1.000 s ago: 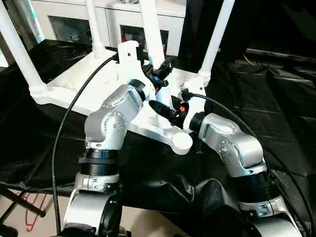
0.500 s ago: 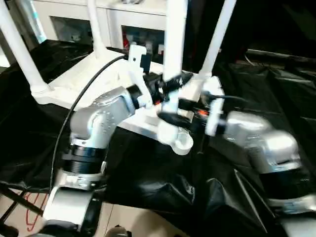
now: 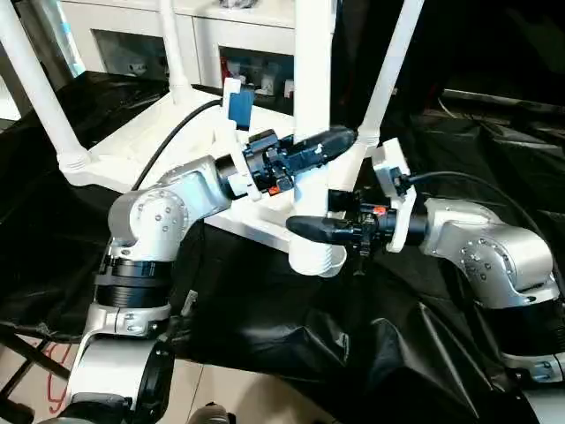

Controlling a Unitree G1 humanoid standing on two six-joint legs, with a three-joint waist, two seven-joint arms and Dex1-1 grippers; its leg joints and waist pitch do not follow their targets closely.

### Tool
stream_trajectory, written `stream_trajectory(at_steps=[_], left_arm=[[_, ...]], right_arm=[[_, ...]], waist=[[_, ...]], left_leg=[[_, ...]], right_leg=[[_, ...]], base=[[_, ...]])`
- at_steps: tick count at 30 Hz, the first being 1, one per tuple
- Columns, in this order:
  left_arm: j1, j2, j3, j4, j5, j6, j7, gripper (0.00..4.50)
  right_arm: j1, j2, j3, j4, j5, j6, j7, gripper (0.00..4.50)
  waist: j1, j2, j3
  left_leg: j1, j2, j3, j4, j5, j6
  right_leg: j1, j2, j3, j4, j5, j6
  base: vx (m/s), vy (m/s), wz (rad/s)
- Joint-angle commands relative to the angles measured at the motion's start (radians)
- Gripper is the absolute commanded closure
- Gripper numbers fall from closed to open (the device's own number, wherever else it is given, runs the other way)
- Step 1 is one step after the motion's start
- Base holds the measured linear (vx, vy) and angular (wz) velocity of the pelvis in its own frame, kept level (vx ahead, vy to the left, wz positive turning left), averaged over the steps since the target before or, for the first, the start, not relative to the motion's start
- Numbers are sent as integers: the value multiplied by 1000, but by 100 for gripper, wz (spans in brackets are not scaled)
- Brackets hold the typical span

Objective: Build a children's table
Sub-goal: Pick table leg

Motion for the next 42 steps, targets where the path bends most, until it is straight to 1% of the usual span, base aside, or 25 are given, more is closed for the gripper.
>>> stream_trajectory(at_steps=[1, 3, 4, 5, 8, 9, 10, 15, 16, 17, 18, 19, 20, 22, 24, 25, 27, 28, 29, 30, 33, 34, 36, 39, 42], left_arm=[[-31, -11, 12, -43, -51, 16, -25, 260], [-31, -11, 13, -44, -54, 18, -25, 260], [-31, -11, 13, -44, -54, 18, -25, 260], [-30, -11, 14, -46, -58, 20, -26, 260], [-28, -13, 15, -45, -61, 18, -22, 260], [-28, -14, 15, -45, -61, 18, -22, 260], [-28, -14, 15, -45, -60, 17, -22, 260], [-27, -12, 5, -44, -26, 2, 4, 260], [-28, -12, 0, -42, -10, -6, 15, 260], [-29, -12, -8, -39, 15, -18, 33, 260], [-32, -15, -13, -35, 41, -34, 59, 260], [-34, -18, -16, -32, 59, -44, 78, 260], [-36, -19, -20, -33, 70, -47, 91, 260], [-38, -10, -44, -40, 100, -51, 102, 260], [-38, -9, -59, -44, 118, -58, 112, 260], [-38, -12, -60, -44, 121, -58, 120, 260], [-39, -13, -62, -45, 125, -61, 125, 260], [-39, -14, -65, -47, 129, -63, 128, 261], [-38, -14, -70, -50, 134, -66, 128, 261], [-34, -11, -81, -57, 147, -70, 127, 261], [-29, -7, -96, -65, 164, -76, 128, 261], [-27, -5, -103, -67, 171, -79, 126, 261], [-24, -3, -111, -68, 178, -83, 123, 261], [-19, 2, -131, -73, 197, -94, 116, 261], [-15, 4, -147, -78, 210, -103, 110, 261]], right_arm=[[0, -17, 0, 23, -29, 16, -14, 175], [0, -14, 0, 23, -26, 17, -14, 190], [0, -14, 0, 23, -26, 17, -14, 200], [1, -11, 2, 20, -23, 18, -17, 206], [7, -5, 8, 13, -17, 21, -25, 214], [8, -4, 8, 12, -17, 21, -25, 237], [8, -4, 8, 12, -17, 21, -25, 242], [5, 7, 5, 20, -38, -6, -51, 250], [2, 17, -4, 27, -30, 0, -59, 194], [-1, 24, -12, 31, -22, 7, -69, 181], [-1, 28, -13, 28, -19, 12, -77, 181], [-1, 30, -13, 24, -19, 15, -81, 175], [-2, 33, -11, 25, -28, 16, -97, 161], [-11, 39, -12, 43, -42, 26, -132, 138], [-23, 43, -15, 63, -55, 25, -154, 136], [-30, 44, -16, 73, -63, 24, -165, 135], [-36, 46, -18, 82, -68, 20, -173, 135], [-41, 48, -20, 88, -70, 17, -178, 135], [-47, 50, -21, 95, -71, 15, -183, 135], [-52, 52, -22, 100, -72, 17, -190, 135], [-56, 54, -21, 101, -72, 21, -194, 135], [-57, 55, -20, 101, -69, 26, -195, 135], [-58, 57, -18, 100, -68, 30, -194, 135], [-61, 55, -12, 100, -63, 44, -185, 135], [-59, 50, -5, 97, -57, 57, -176, 135]], waist=[[2, 0, -80], [3, 0, -80], [2, -5, -80], [3, -1, -80], [3, -2, -79], [3, -2, -79], [3, 0, -79], [3, -2, -80], [3, -2, -80], [2, -2, -80], [1, -1, -79], [1, -2, -79], [1, -4, -80], [3, -3, -80], [2, -7, -80], [2, -5, -80], [2, -6, -80], [0, -11, -80], [1, -11, -80], [0, -8, -80], [1, -7, -80], [0, -12, -80], [1, -10, -79], [2, -10, -79], [2, -11, -80]], left_leg=[[10, 50, -17, -65, -129, 15], [9, 50, -17, -65, -128, 15], [9, 50, -16, -65, -126, 17], [9, 50, -17, -65, -121, 17], [9, 50, -16, -65, -125, 16], [9, 50, -16, -65, -127, 15], [10, 50, -16, -65, -127, 14], [8, 50, -17, -66, -123, 13], [8, 50, -17, -66, -123, 13], [10, 51, -18, -66, -124, 12], [10, 53, -19, -67, -126, 7], [10, 51, -17, -66, -127, 8], [10, 51, -17, -66, -124, 6], [10, 51, -18, -67, -116, 5], [9, 50, -16, -66, -112, 6], [9, 50, -16, -66, -111, 5], [8, 49, -16, -66, -110, 7], [6, 49, -16, -66, -109, 8], [7, 49, -16, -66, -105, 9], [7, 50, -16, -66, -105, 10], [9, 52, -16, -65, -104, 11], [8, 51, -15, -66, -104, 12], [8, 51, -15, -66, -102, 13], [8, 51, -15, -66, -110, 9], [8, 50, -15, -66, -105, 7]], right_leg=[[62, -86, 52, -71, -241, -165], [62, -86, 52, -71, -243, -162], [62, -86, 52, -72, -244, -160], [61, -86, 52, -71, -243, -160], [61, -86, 52, -72, -251, -158], [61, -87, 52, -73, -259, -156], [61, -86, 52, -73, -259, -155], [62, -87, 52, -73, -255, -151], [61, -87, 52, -73, -258, -150], [60, -86, 52, -72, -257, -150], [59, -86, 52, -71, -252, -151], [59, -86, 52, -73, -254, -150], [61, -87, 52, -74, -254, -149], [61, -87, 53, -71, -252, -144], [61, -87, 53, -72, -251, -140], [61, -87, 53, -72, -252, -140], [61, -88, 53, -72, -252, -140], [62, -87, 53, -71, -252, -139], [62, -88, 52, -71, -253, -138], [61, -88, 53, -71, -253, -140], [60, -88, 54, -68, -238, -143], [60, -88, 54, -69, -237, -144], [59, -88, 54, -69, -243, -142], [59, -89, 54, -71, -260, -136], [60, -88, 54, -69, -248, -137]], base=[[0, 0, 0], [0, 0, 0], [0, 0, 0], [0, 0, 0], [0, 0, 0], [0, 0, 0], [0, 0, 0], [0, 0, 0], [0, 0, 0], [0, 0, 0], [0, 0, 0], [0, 0, 0], [0, 0, 0], [0, 0, 0], [0, 0, 0], [0, 0, 0], [0, 0, 0], [0, 0, 0], [0, 0, 0], [0, 0, 0], [0, 0, 0], [0, 0, 0], [0, 0, 0], [0, 0, 0], [0, 0, 0]])
